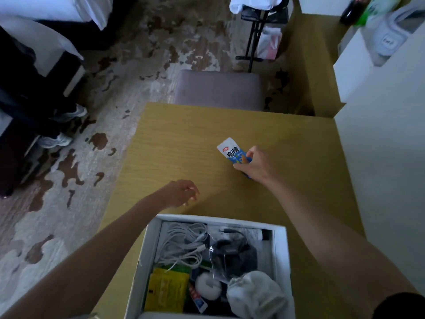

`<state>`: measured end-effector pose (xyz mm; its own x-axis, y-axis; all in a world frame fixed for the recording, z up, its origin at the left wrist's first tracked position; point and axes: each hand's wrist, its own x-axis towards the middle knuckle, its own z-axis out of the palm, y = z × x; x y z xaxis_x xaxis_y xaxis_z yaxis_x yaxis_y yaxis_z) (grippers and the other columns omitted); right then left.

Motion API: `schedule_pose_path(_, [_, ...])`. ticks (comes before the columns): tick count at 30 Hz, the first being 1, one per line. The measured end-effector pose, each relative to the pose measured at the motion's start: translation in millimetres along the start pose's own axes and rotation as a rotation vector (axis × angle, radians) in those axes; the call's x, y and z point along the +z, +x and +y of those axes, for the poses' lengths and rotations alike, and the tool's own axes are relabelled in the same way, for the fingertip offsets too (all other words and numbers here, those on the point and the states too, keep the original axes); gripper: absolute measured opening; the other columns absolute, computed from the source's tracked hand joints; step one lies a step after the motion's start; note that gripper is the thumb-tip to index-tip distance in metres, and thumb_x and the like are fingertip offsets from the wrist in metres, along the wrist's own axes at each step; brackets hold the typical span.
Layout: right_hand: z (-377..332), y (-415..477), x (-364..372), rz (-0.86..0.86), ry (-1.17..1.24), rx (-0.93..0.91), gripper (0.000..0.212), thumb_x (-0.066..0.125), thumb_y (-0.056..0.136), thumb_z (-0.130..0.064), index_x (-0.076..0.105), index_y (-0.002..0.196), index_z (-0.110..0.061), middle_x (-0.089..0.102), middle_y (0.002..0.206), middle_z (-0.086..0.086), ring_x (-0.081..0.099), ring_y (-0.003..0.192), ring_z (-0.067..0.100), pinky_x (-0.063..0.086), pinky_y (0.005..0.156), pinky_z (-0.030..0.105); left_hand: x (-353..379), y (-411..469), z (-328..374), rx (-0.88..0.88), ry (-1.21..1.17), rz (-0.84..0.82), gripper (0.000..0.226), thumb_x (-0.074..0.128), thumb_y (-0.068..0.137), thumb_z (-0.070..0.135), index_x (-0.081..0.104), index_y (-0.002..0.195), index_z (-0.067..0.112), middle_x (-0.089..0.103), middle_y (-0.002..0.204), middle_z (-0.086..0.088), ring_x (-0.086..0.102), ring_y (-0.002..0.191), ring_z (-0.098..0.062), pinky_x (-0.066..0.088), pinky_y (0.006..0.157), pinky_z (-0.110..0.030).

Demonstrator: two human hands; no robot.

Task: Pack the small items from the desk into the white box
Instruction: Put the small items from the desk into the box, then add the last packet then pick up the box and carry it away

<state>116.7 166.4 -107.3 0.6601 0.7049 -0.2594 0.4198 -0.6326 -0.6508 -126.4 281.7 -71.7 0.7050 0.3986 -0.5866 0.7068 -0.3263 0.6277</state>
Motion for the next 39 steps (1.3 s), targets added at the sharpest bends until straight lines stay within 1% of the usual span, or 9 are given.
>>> schedule_pose_path(2, [-17, -30, -10, 0.039, 0.153, -0.043, 0.045, 0.076, 0.063, -0.046, 0.044, 0.088, -0.028, 0.055, 0.103, 0.004, 0.058, 0.085, 0.016, 0.045, 0.058, 0.028, -6, -15, 6, 0.002, 0.002, -0.111, 0.021, 0.045, 0.096, 0.012, 0.065, 0.092, 0.011, 0.065, 0.081, 0.003, 0.059, 0.068, -0.013, 0.043, 0.053, -0.018])
schedule_pose_path(5, [-45, -86, -24, 0.023, 0.245, -0.142, 0.044, 0.075, 0.062, -0.05, 0.042, 0.089, -0.037, 0.052, 0.107, -0.002, 0.057, 0.083, 0.003, 0.043, 0.055, 0.012, -9, -39, -5, 0.111, 0.065, -0.096, 0.025, 0.048, 0.096, 0.021, 0.068, 0.086, 0.009, 0.065, 0.089, -0.005, 0.058, 0.085, -0.019, 0.044, 0.075, -0.03])
schedule_pose_path(9, [-61, -166, -29, 0.012, 0.344, -0.26, 0.043, 0.076, 0.067, -0.038, 0.046, 0.096, -0.031, 0.055, 0.11, 0.008, 0.06, 0.093, 0.018, 0.047, 0.066, 0.021, -4, -66, -35, 0.228, -0.056, 0.116, 0.008, 0.06, 0.089, 0.032, 0.066, 0.084, 0.031, 0.066, 0.086, 0.007, 0.059, 0.083, -0.012, 0.042, 0.073, -0.025])
schedule_pose_path(11, [-59, -203, -26, 0.015, 0.364, -0.272, 0.042, 0.077, 0.069, -0.027, 0.046, 0.097, -0.027, 0.056, 0.109, 0.012, 0.061, 0.094, 0.024, 0.05, 0.07, 0.03, -1, -80, -50, 0.267, -0.109, 0.201, 0.013, 0.064, 0.087, 0.034, 0.062, 0.099, 0.033, 0.063, 0.098, 0.013, 0.059, 0.095, -0.009, 0.045, 0.081, -0.026])
schedule_pose_path(14, [-50, -246, -25, -0.042, 0.247, -0.294, 0.04, 0.078, 0.073, -0.022, 0.046, 0.096, -0.028, 0.053, 0.108, 0.008, 0.061, 0.095, 0.026, 0.053, 0.076, 0.047, 7, -99, -69, 0.273, 0.017, 0.237, 0.046, 0.059, 0.09, 0.033, 0.045, 0.132, 0.019, 0.045, 0.125, -0.002, 0.048, 0.111, -0.019, 0.04, 0.09, -0.032])
schedule_pose_path(19, [-41, -296, -26, -0.093, -0.103, -0.409, 0.034, 0.069, 0.069, -0.039, 0.043, 0.092, -0.038, 0.04, 0.107, -0.011, 0.052, 0.097, 0.009, 0.052, 0.072, 0.028, 25, -129, -83, 0.213, -0.017, 0.167, 0.053, 0.044, 0.096, 0.033, 0.025, 0.143, 0.019, 0.04, 0.136, -0.012, 0.043, 0.123, -0.027, 0.039, 0.096, -0.038])
schedule_pose_path(26, [-35, -319, 1, -0.252, -0.44, -0.478, 0.031, 0.063, 0.07, -0.048, 0.045, 0.091, -0.035, 0.033, 0.107, -0.017, 0.05, 0.095, 0.007, 0.04, 0.068, 0.012, 45, -162, -79, 0.156, -0.038, 0.207, 0.045, 0.04, 0.099, 0.028, 0.032, 0.14, 0.011, 0.047, 0.139, -0.013, 0.047, 0.124, -0.026, 0.039, 0.095, -0.035])
schedule_pose_path(33, [-55, -308, 42, -0.249, -0.501, -0.515, 0.031, 0.061, 0.072, -0.049, 0.047, 0.095, -0.032, 0.038, 0.104, -0.012, 0.045, 0.087, 0.007, 0.036, 0.073, 0.02, 53, -190, -89, 0.079, -0.033, 0.174, 0.04, 0.038, 0.099, 0.038, 0.049, 0.124, 0.01, 0.058, 0.124, -0.015, 0.057, 0.105, -0.027, 0.046, 0.088, -0.036])
schedule_pose_path(39, [-57, -299, 51, -0.219, -0.411, -0.544, 0.041, 0.059, 0.081, -0.055, 0.057, 0.111, -0.027, 0.049, 0.122, -0.009, 0.046, 0.112, 0.009, 0.04, 0.094, 0.026, 55, -193, -89, 0.01, 0.003, 0.152, 0.038, 0.036, 0.098, 0.035, 0.047, 0.125, 0.011, 0.057, 0.125, -0.015, 0.057, 0.104, -0.028, 0.049, 0.085, -0.038])
